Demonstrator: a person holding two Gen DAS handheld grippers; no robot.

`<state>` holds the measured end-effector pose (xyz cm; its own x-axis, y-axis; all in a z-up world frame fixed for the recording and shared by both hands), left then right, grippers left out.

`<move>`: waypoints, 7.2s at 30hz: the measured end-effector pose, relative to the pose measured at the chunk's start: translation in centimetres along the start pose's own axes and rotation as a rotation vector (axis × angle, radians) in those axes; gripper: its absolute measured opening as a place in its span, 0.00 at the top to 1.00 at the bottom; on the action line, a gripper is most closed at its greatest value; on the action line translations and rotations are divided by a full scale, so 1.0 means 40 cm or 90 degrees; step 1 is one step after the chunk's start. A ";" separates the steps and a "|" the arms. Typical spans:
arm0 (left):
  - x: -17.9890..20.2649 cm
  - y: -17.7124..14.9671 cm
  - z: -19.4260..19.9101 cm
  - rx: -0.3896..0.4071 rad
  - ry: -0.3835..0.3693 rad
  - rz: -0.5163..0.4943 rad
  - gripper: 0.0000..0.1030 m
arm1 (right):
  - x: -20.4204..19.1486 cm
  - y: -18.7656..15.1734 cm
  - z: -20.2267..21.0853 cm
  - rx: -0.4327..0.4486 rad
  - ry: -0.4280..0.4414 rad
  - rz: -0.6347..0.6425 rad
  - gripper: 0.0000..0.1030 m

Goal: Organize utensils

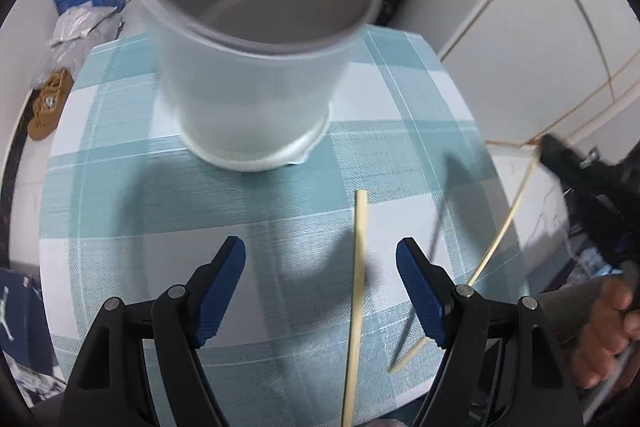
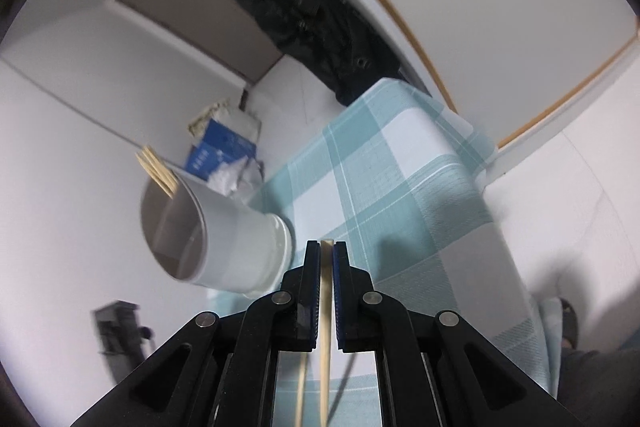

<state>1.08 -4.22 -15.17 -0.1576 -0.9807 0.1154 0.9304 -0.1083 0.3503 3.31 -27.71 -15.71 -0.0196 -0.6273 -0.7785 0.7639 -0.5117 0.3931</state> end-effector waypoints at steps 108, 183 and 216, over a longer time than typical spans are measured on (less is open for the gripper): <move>-0.097 0.179 0.408 0.466 -0.003 0.120 0.97 | -0.321 0.036 0.077 0.104 0.072 0.273 0.97; -0.183 0.310 0.386 0.494 -0.056 0.018 0.47 | -0.532 0.138 -0.188 -0.018 0.139 0.338 0.86; -0.082 0.040 0.503 0.502 0.119 0.094 0.16 | -0.458 -0.096 0.231 0.215 0.143 0.466 0.00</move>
<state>-3.58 2.10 3.72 0.0708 -0.9944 0.0786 0.4201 0.1012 0.9018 -5.21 -19.68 1.56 0.5628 -0.7562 -0.3339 0.2988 -0.1905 0.9351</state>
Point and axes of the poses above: each gripper's, at about its wrist camera, not at the fingertips, and z roughly against the way its jaws point, x to its right, y to its top, the point moved 2 cm from there along -z, roughly the way its jaws point, and after that the axes turned 6 degrees about y, right-handed, at the moved point
